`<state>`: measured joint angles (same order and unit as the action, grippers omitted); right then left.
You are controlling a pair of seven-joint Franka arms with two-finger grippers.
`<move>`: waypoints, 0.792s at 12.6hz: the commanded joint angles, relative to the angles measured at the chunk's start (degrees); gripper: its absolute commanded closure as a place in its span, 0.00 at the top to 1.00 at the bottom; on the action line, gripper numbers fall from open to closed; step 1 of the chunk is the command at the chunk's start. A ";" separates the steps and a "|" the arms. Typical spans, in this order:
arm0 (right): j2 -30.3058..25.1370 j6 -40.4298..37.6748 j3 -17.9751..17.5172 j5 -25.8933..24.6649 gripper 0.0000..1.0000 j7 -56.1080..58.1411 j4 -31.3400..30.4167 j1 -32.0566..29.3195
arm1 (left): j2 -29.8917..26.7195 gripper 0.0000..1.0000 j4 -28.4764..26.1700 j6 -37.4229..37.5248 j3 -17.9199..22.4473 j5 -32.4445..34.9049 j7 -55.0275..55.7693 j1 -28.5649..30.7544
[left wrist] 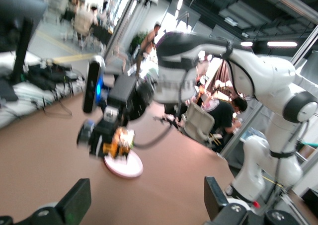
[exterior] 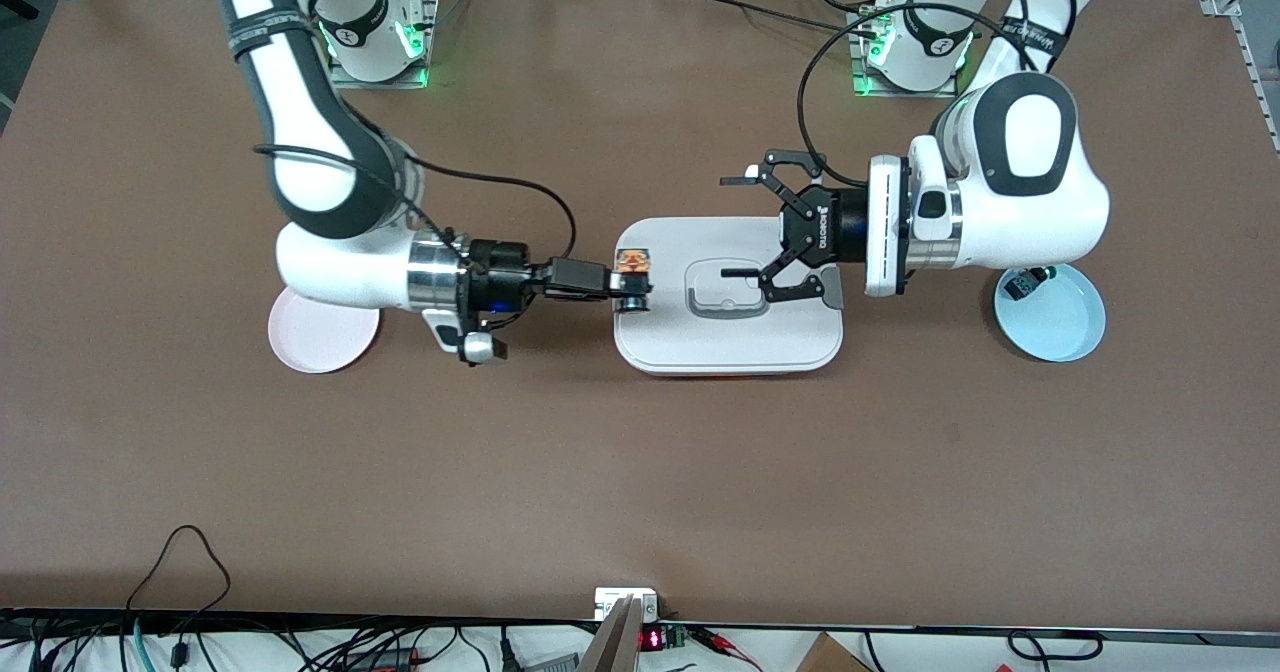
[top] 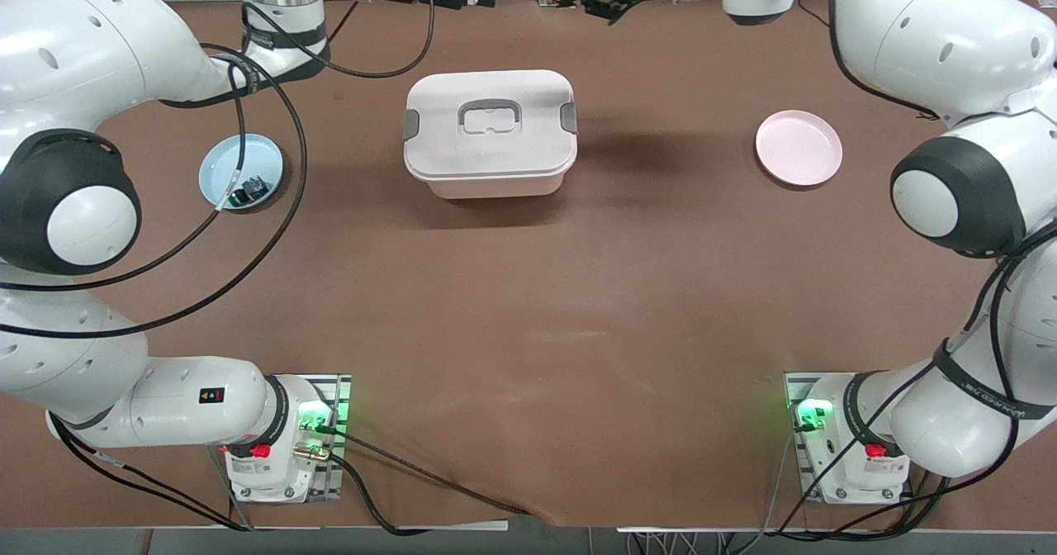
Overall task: Transfer orange switch to right arm and place
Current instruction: 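Carry the switch toward the white plate while the left gripper withdraws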
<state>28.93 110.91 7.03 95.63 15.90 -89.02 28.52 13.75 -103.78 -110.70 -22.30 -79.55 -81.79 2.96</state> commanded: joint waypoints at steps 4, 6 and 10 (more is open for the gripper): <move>-0.72 -10.17 -0.35 -18.59 0.00 -8.86 3.49 -7.94 | -4.17 1.00 3.48 13.89 0.33 33.86 30.05 3.72; -0.72 -14.12 -0.35 -30.01 0.00 -9.13 4.64 -10.66 | -3.82 1.00 7.96 20.31 0.33 47.93 41.13 4.60; -0.72 -18.00 -0.43 -53.04 0.00 -8.43 7.63 -14.01 | -3.29 1.00 13.95 30.00 0.41 68.69 56.18 4.78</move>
<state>28.61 95.37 7.25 49.93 8.24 -83.10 15.82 9.91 -93.22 -84.29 -21.70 -18.44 -31.76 7.79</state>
